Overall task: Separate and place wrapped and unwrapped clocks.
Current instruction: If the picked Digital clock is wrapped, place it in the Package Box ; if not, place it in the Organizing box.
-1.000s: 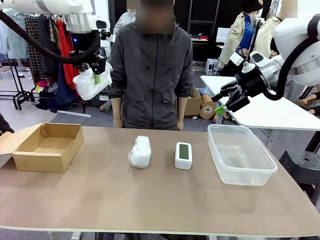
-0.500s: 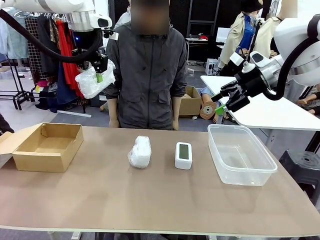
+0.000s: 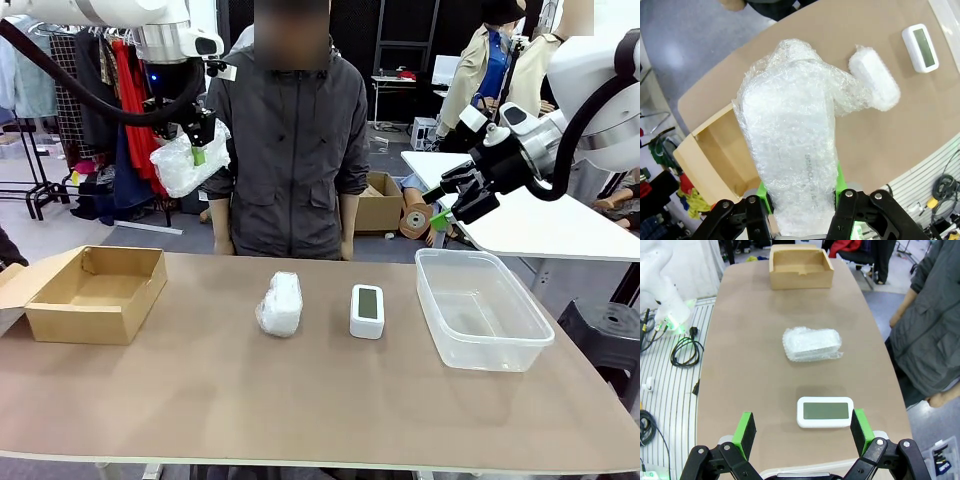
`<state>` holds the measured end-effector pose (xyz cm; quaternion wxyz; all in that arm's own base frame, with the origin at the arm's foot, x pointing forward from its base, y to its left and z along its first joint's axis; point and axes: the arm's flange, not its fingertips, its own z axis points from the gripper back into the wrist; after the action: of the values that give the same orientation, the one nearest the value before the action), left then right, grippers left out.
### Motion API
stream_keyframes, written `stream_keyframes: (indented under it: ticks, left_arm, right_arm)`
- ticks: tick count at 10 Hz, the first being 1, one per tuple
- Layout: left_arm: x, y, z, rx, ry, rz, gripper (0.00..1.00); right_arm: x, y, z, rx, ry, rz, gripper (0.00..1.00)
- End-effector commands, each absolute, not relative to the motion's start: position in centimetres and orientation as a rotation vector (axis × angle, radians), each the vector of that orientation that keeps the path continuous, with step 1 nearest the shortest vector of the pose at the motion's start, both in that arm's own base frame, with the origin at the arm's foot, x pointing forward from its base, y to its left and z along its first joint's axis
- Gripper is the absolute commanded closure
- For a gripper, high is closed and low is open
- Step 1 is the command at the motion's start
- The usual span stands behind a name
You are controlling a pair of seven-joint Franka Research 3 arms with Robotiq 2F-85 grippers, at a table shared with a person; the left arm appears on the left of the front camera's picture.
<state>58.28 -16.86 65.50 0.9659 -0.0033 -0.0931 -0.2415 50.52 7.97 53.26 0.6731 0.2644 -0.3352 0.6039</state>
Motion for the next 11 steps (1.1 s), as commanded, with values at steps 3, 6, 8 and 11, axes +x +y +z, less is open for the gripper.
stream_keyframes:
  ticks: [3, 6, 8, 11]
  left_arm:
    - [58.09, -16.75, 65.87, -0.008, -0.189, -0.472, 1.00]
    - [58.09, -16.75, 65.87, -0.008, -0.189, -0.472, 1.00]
    - [58.09, -16.75, 65.87, -0.008, -0.189, -0.472, 1.00]
    - [58.28, -16.86, 65.50, -0.007, -0.188, -0.488, 1.00]
  right_arm:
    - [50.46, 8.01, 53.51, 0.596, -0.762, 1.363, 0.00]
    - [50.46, 8.01, 53.51, 0.596, -0.762, 1.363, 0.00]
    - [50.46, 8.01, 53.51, 0.596, -0.762, 1.363, 0.00]
    - [50.46, 8.01, 53.51, 0.596, -0.762, 1.363, 0.00]
